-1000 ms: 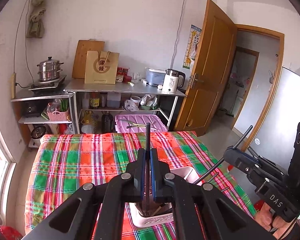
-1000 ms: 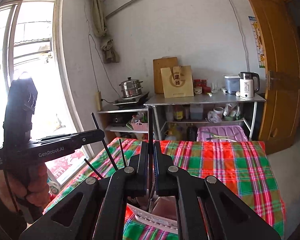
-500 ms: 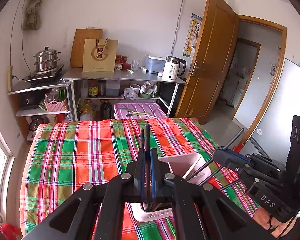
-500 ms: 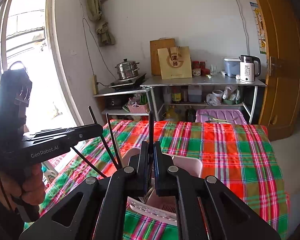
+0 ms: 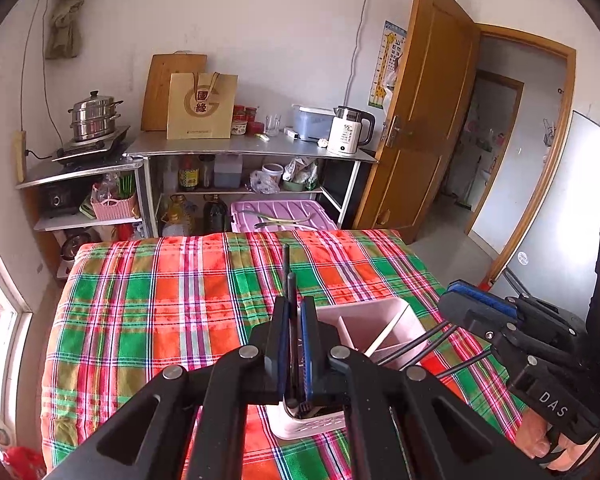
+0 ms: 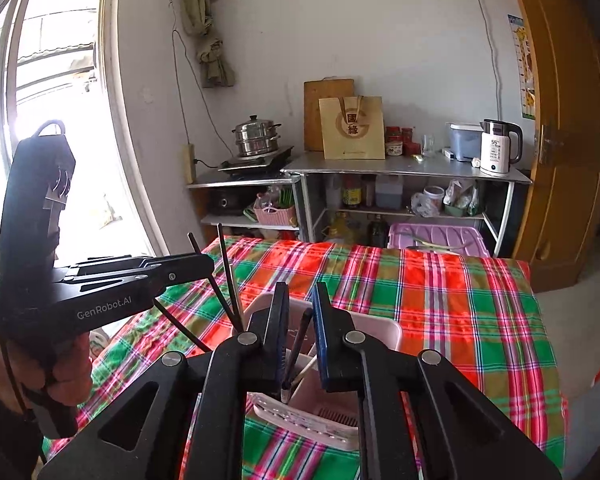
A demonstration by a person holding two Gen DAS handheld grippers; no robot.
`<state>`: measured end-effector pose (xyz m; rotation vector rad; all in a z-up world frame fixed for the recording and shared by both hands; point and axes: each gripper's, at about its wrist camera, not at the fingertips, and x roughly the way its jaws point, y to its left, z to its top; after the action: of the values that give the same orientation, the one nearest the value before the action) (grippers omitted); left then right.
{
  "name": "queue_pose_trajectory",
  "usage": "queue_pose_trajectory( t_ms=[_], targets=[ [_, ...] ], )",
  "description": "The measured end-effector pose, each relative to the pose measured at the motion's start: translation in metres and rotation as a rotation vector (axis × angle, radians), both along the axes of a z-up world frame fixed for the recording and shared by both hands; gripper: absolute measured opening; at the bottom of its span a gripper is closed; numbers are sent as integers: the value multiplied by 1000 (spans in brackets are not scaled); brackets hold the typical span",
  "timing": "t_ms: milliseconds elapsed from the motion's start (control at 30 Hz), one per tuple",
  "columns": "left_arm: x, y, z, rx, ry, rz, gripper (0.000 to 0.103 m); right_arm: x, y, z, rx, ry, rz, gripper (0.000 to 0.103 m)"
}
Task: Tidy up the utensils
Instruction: 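Move both open tools back toward the remaining chopsticks on the cloth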
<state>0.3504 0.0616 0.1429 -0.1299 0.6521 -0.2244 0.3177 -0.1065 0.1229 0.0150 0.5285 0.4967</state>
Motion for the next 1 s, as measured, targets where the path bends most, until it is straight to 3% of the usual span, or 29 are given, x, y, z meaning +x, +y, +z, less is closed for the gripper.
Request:
queue_pose_trajectory(
  t_ms=[233, 567, 800, 1000],
  targets=[
    [-19, 2, 19, -16, -56, 3, 16, -17, -7, 16, 9, -46, -6, 15],
    [-56, 16, 32, -45, -99, 33, 19, -50, -31, 28, 39, -82, -24, 15],
    [-99, 19, 23, -63, -126, 32, 19, -77, -47, 25, 68, -90, -27, 15],
    [-142, 10, -4, -71, -126, 18, 19, -107, -61, 10, 82, -81, -24, 16]
  ],
)
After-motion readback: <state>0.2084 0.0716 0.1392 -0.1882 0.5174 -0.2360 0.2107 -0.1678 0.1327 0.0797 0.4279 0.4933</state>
